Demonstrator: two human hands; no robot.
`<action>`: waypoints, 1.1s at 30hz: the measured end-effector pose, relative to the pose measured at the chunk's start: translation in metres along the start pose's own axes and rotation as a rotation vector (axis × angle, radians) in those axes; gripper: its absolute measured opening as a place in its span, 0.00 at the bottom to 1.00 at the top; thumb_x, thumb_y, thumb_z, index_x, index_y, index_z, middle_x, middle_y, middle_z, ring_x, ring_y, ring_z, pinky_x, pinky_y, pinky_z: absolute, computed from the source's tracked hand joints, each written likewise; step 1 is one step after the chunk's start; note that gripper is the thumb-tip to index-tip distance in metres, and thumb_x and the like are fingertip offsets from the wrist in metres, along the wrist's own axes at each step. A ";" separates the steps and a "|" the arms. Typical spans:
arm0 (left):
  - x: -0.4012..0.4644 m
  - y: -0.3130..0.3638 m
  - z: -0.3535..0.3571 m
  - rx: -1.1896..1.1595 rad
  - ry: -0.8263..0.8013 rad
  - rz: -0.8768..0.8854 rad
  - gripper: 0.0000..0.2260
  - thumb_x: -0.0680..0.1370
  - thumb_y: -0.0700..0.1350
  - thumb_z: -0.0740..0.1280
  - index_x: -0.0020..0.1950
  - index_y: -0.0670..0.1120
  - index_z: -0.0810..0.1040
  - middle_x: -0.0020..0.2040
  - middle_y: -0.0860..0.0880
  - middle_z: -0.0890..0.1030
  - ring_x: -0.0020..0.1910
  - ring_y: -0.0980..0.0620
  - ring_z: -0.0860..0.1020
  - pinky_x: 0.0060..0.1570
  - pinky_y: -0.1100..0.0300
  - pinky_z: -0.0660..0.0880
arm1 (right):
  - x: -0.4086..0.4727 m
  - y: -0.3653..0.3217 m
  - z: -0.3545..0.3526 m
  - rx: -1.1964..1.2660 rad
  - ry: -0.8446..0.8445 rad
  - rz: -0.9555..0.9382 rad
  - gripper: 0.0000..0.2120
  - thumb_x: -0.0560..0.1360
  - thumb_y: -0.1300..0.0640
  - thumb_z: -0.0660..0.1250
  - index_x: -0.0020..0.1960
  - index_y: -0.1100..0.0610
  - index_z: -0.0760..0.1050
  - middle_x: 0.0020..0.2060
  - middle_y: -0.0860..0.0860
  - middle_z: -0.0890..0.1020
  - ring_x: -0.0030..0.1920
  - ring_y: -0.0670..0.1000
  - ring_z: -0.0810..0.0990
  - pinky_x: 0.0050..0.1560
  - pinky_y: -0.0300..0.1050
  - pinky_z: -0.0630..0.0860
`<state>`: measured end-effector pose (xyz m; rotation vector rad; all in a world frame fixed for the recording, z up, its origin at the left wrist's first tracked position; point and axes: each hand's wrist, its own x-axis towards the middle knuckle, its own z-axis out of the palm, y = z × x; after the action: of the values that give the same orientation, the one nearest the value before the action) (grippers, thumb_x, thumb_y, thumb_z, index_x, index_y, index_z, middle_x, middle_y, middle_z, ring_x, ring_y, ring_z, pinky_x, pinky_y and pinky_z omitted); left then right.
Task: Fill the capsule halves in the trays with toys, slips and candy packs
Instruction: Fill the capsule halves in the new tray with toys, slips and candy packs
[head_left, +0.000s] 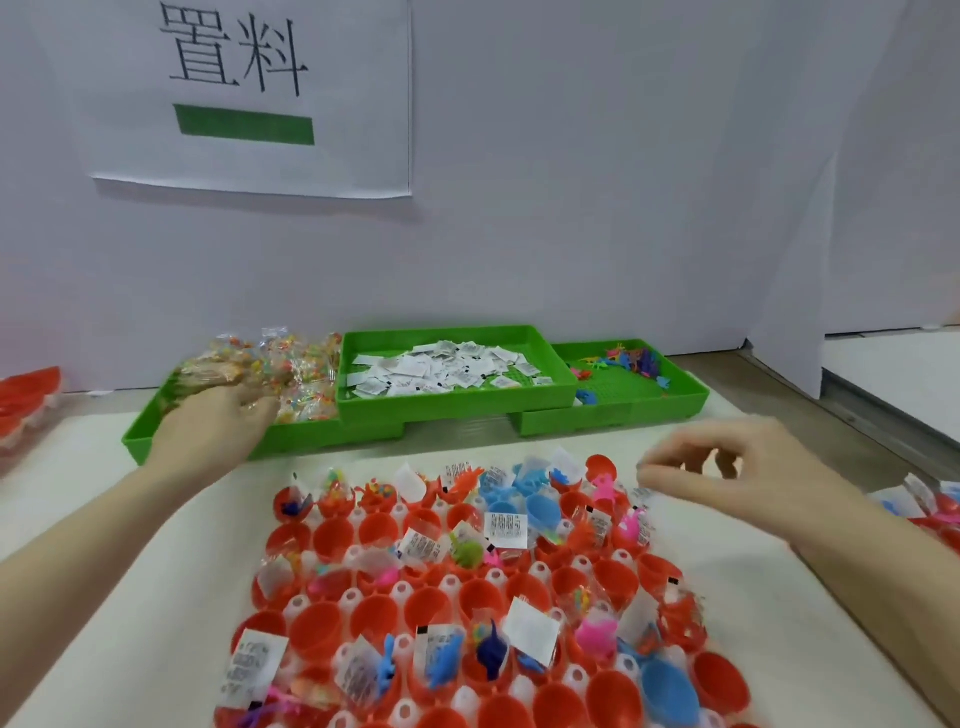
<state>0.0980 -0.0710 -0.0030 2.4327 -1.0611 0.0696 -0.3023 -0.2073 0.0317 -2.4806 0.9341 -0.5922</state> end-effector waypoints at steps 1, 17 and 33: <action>0.003 -0.002 0.005 0.067 -0.041 -0.029 0.17 0.80 0.52 0.57 0.56 0.42 0.79 0.50 0.40 0.81 0.47 0.42 0.77 0.44 0.55 0.72 | 0.030 -0.011 0.012 0.144 0.091 0.021 0.06 0.68 0.48 0.70 0.33 0.47 0.81 0.30 0.44 0.82 0.31 0.38 0.75 0.30 0.27 0.66; 0.038 -0.024 0.022 -0.150 0.143 -0.222 0.13 0.71 0.43 0.73 0.52 0.38 0.77 0.42 0.44 0.77 0.41 0.47 0.72 0.39 0.57 0.66 | 0.175 0.081 0.056 -0.238 0.045 0.553 0.10 0.67 0.56 0.75 0.45 0.60 0.81 0.46 0.56 0.83 0.47 0.53 0.79 0.45 0.40 0.70; 0.037 -0.029 0.029 -0.349 0.271 -0.057 0.09 0.74 0.33 0.67 0.53 0.36 0.80 0.47 0.40 0.80 0.43 0.46 0.73 0.45 0.55 0.66 | 0.182 0.074 0.052 -0.155 0.290 0.420 0.11 0.76 0.62 0.64 0.43 0.71 0.79 0.40 0.64 0.79 0.38 0.55 0.72 0.40 0.44 0.64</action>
<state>0.1408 -0.0920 -0.0316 2.0677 -0.8066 0.1750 -0.1888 -0.3718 -0.0060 -2.2562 1.6143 -0.7662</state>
